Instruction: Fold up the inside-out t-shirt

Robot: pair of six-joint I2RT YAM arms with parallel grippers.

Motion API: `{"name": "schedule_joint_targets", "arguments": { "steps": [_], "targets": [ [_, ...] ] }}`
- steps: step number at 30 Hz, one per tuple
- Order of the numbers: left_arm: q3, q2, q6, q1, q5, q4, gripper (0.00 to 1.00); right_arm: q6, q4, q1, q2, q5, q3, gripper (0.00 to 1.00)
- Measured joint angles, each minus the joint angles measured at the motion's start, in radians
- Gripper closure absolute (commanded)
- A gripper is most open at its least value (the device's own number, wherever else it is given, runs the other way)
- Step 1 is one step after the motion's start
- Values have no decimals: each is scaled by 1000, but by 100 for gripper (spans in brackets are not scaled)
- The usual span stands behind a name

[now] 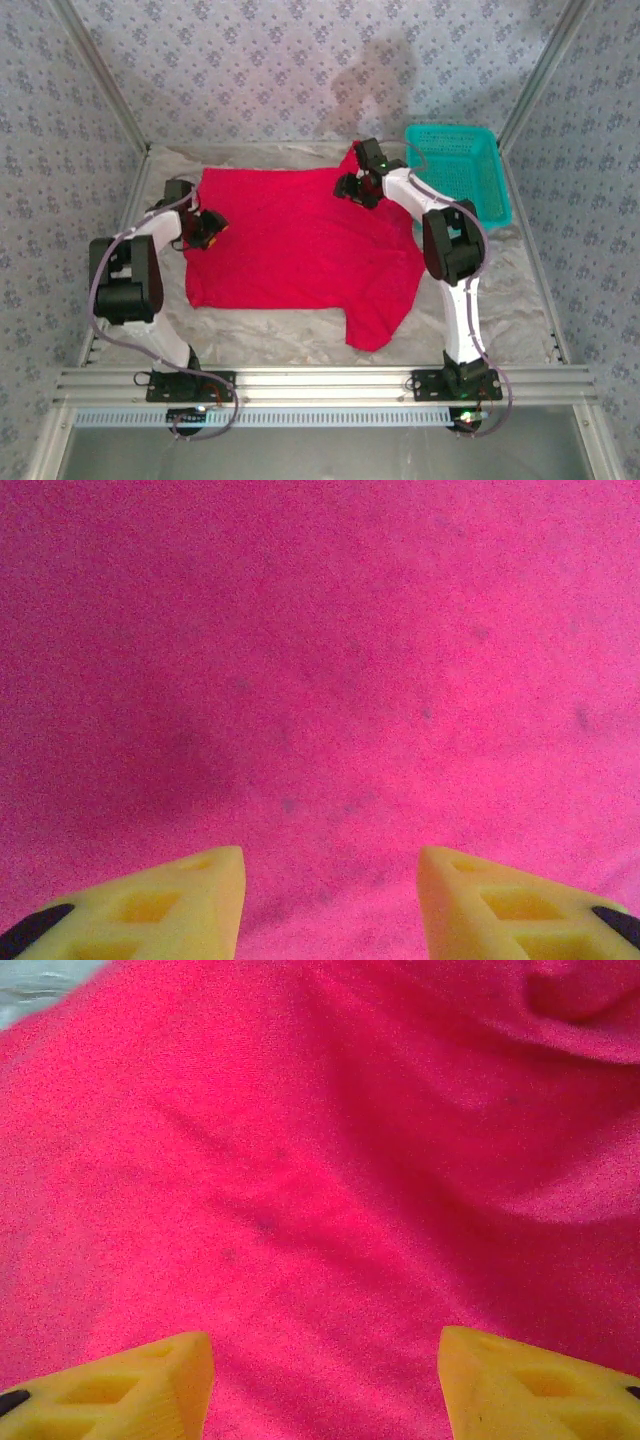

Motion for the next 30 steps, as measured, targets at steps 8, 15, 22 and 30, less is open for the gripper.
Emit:
{"name": "schedule_joint_targets", "arguments": {
  "steps": [8,15,22,30],
  "targets": [
    [258,237,24,26,-18,-46,53,-2,-38,-15,220,45,267,39],
    [558,438,35,46,-1,-76,53,11,-104,-49,491,48,721,40],
    [567,382,110,83,-37,-184,57,13,-121,-76,472,-5,724,39],
    [184,-164,193,-17,-255,-365,60,-45,-115,66,45,-1,312,39]
  ]
}}
